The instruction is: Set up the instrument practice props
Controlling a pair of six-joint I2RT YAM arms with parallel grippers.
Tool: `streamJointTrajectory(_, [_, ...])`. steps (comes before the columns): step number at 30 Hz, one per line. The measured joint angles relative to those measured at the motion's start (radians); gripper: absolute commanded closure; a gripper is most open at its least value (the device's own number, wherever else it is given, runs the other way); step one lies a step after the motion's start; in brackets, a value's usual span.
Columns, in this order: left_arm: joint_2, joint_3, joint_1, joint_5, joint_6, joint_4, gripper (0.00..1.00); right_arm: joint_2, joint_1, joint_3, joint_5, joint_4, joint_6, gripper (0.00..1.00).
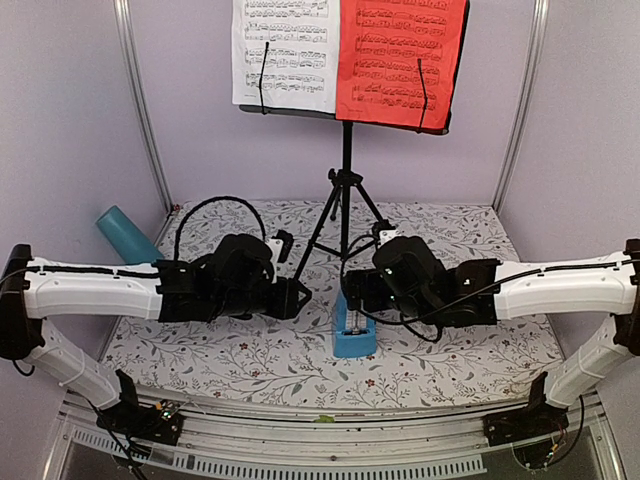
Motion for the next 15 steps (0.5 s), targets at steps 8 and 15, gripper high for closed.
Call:
streamJointTrajectory(8, [-0.031,0.0,0.037,0.015,0.038,0.001,0.51,0.095,-0.002,0.077,-0.014,-0.017,-0.031,0.18])
streamJointTrajectory(15, [-0.031,0.002,0.068,0.058,0.088,0.001,0.41,0.105,-0.032,0.056,-0.105,0.039,-0.134,0.42])
